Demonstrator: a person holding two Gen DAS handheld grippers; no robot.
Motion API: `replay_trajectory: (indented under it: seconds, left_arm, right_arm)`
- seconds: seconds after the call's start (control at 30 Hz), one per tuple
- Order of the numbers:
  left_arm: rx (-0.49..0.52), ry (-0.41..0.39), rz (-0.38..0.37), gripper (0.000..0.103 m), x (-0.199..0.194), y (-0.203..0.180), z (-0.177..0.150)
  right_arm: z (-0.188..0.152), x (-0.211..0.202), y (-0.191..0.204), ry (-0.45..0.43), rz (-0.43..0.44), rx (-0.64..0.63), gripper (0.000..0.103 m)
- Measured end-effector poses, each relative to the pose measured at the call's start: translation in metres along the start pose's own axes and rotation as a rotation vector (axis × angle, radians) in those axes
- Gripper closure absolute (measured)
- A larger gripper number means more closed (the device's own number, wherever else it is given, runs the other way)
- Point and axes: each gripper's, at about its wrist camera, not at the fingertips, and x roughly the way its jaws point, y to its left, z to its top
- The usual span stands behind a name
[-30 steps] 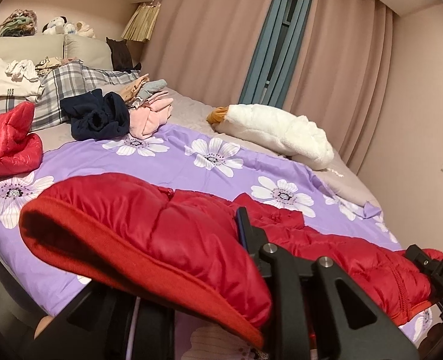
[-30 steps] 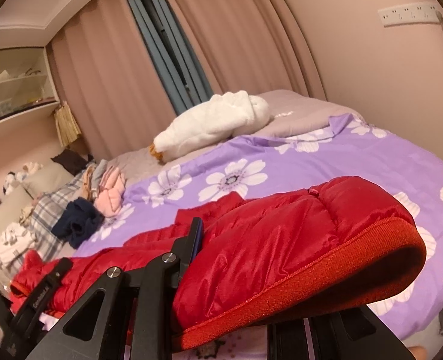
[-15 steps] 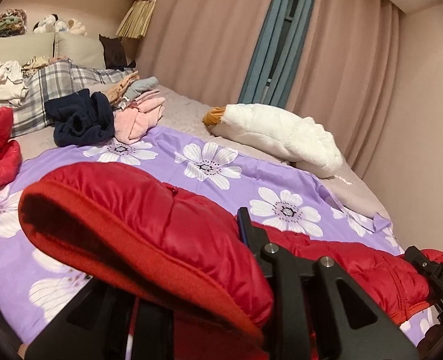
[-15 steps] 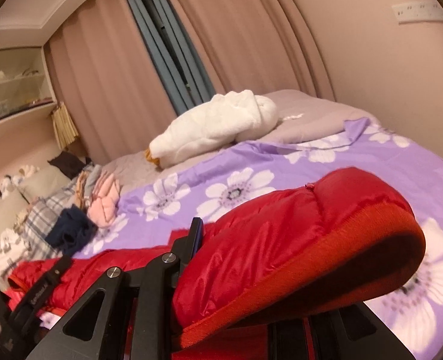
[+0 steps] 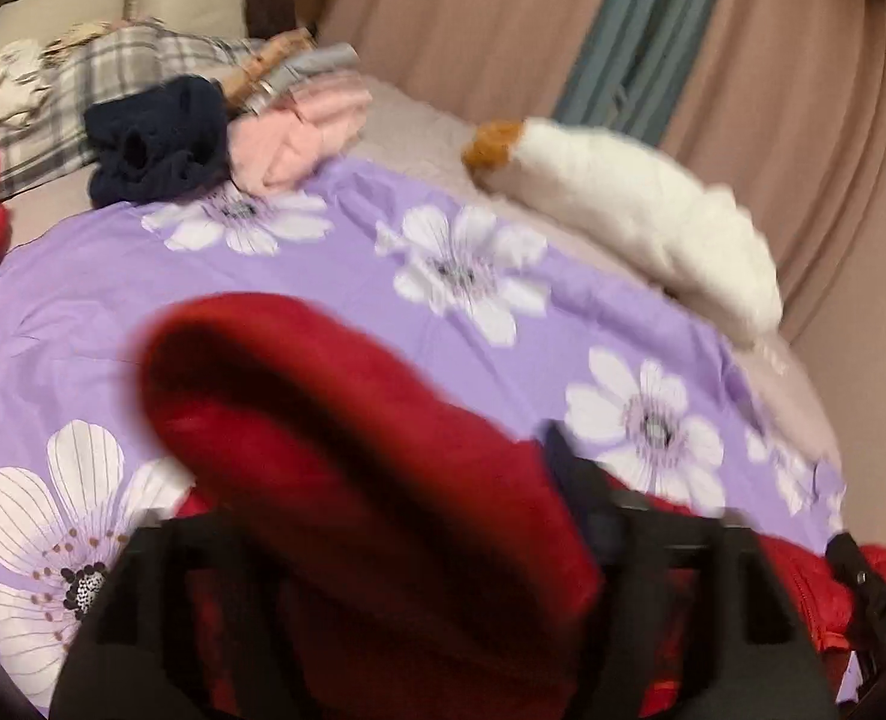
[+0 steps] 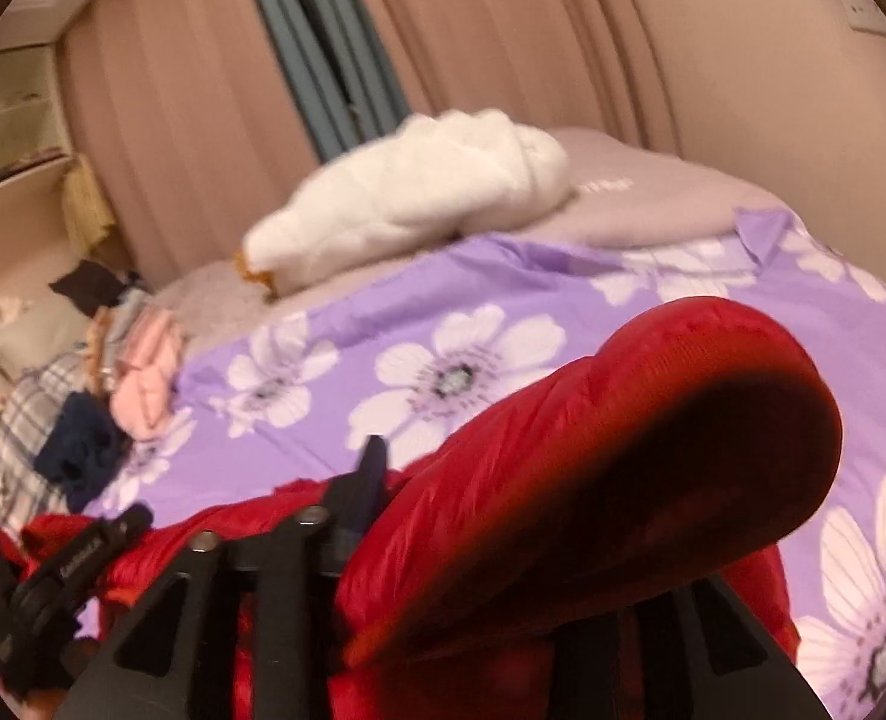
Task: Fold large clothes
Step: 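Lay the folded hem down on the jacket and open both tools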
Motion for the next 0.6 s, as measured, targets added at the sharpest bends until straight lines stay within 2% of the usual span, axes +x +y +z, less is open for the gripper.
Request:
replay_trajectory:
  seconds: [0.03,0.1,0.2,0.3,0.4,0.47,0.5,0.6]
  left_arm:
    - [-0.008,-0.056,0.009,0.006,-0.008,0.003,0.001]
    - [-0.001,-0.129,0.008,0.005,-0.019,0.005,0.005]
    - [0.029,-0.138,0.024,0.004,-0.024,0.002,0.011]
    - [0.038,-0.127,0.036,0.003,-0.021,0.001,0.012]
    - [0.026,-0.141,0.018,0.003,-0.025,0.003,0.015]
    - [0.019,-0.160,0.012,0.002,-0.030,0.003,0.019]
    - [0.019,-0.166,0.013,0.001,-0.030,0.000,0.021]
    - [0.013,-0.189,0.014,0.001,-0.037,-0.003,0.030]
  right_arm:
    - [0.001,-0.002,-0.001,-0.005,0.005,-0.003,0.044]
    - [0.003,-0.006,0.000,-0.019,0.037,0.013,0.024]
    - [0.007,-0.011,0.001,-0.042,0.032,0.029,0.021]
    - [0.009,-0.016,0.009,-0.076,-0.033,-0.020,0.011]
    - [0.016,-0.023,0.015,-0.114,-0.054,-0.061,0.011]
    - [0.023,-0.029,0.016,-0.150,-0.078,-0.082,0.008]
    - [0.025,-0.029,0.016,-0.157,-0.094,-0.089,0.004]
    - [0.030,-0.033,0.013,-0.168,-0.124,-0.085,0.004]
